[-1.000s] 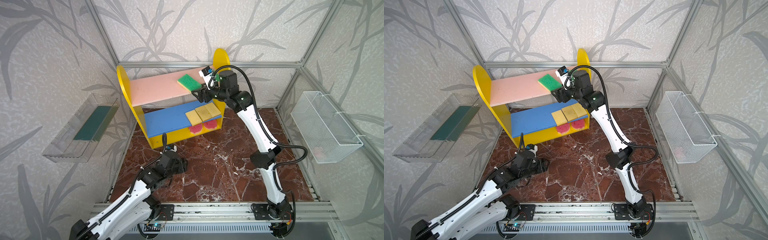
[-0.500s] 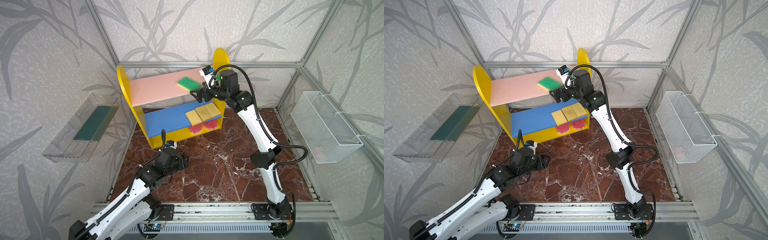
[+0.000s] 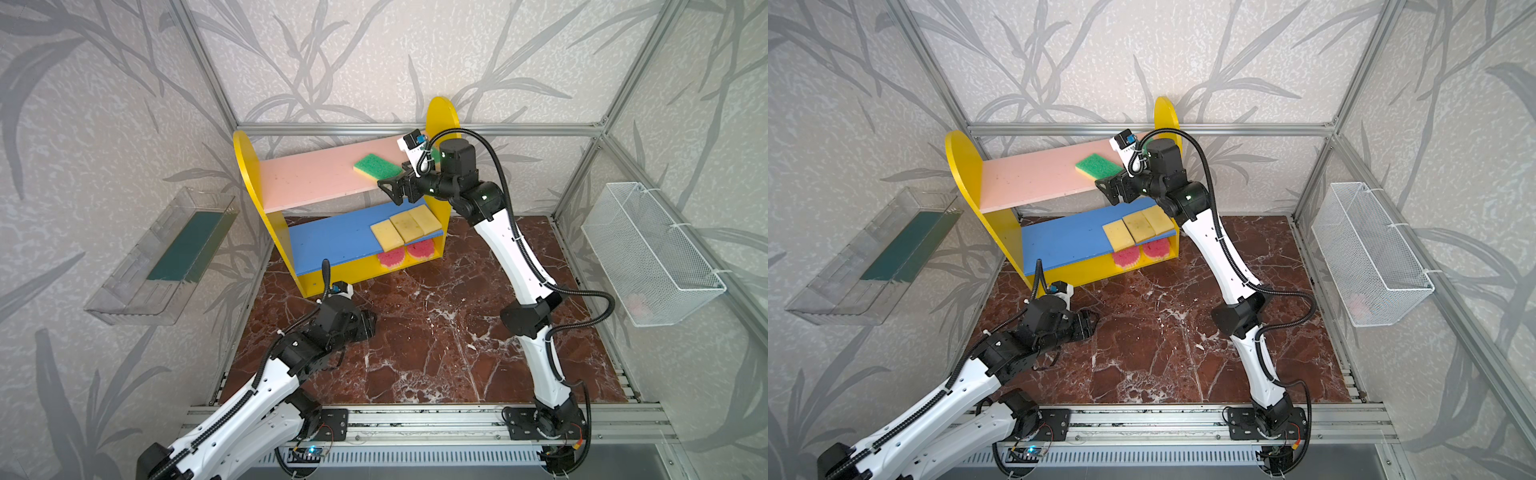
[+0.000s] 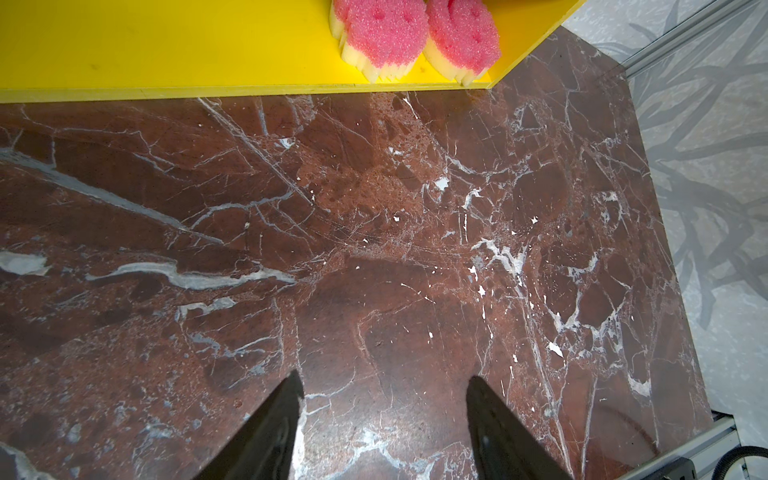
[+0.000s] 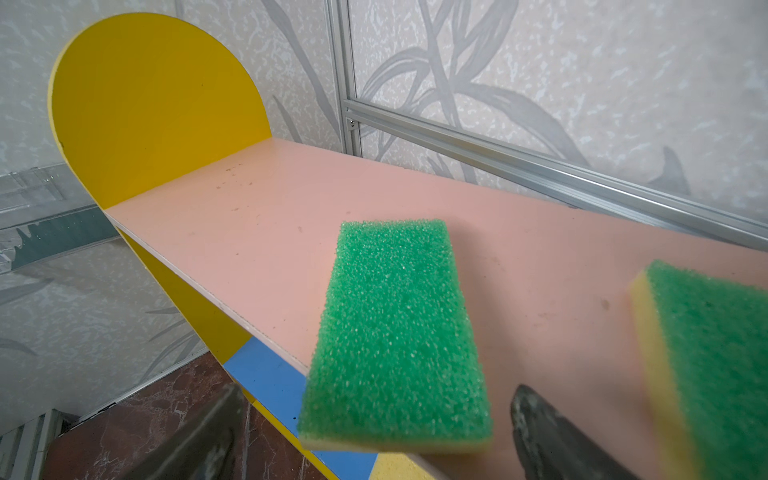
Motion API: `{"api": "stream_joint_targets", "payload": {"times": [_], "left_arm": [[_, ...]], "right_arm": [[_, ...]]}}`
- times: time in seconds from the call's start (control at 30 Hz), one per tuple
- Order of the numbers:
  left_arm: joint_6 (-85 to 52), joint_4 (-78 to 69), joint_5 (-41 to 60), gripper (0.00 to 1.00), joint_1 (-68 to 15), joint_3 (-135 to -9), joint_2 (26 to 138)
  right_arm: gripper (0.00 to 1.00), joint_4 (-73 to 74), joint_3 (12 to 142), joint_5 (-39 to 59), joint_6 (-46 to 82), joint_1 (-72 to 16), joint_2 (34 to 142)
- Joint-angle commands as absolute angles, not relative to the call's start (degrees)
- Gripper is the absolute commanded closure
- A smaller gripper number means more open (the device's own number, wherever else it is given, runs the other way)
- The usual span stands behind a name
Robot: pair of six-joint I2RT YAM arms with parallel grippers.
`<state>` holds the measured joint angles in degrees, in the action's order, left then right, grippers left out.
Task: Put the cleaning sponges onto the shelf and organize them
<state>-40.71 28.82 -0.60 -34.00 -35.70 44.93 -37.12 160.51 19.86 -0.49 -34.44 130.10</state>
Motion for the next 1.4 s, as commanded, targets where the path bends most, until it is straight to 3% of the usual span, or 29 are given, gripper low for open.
{"api": "stream_joint_targets", "payload": {"times": [0.0, 0.27, 0.63, 1.03, 1.37], "left_arm": [[-40.5, 30.4, -2.2, 0.34, -33.6, -35.9, 43.9], [-40.8, 30.8, -2.3, 0.34, -33.6, -35.5, 43.0], [-41.0, 31.0, -2.4, 0.34, -33.6, -35.3, 42.5], [-40.9, 31.3, -2.3, 0.34, -33.6, -35.3, 41.4], [-40.4, 31.0, -1.9, 0.34, -33.6, -35.3, 41.0]], "right_arm": [[0.04, -36.0, 162.0, 20.7, -1.2, -34.5, 131.8], [0.07, -35.9, 162.0, 21.6, -1.8, -34.5, 132.6], [0.24, -36.5, 161.8, 20.0, -0.6, -34.6, 131.9], [0.34, -36.3, 158.5, 12.1, -0.5, -36.9, 127.8], [0.35, -31.5, 147.7, 2.2, 4.4, -37.1, 120.1]]}}
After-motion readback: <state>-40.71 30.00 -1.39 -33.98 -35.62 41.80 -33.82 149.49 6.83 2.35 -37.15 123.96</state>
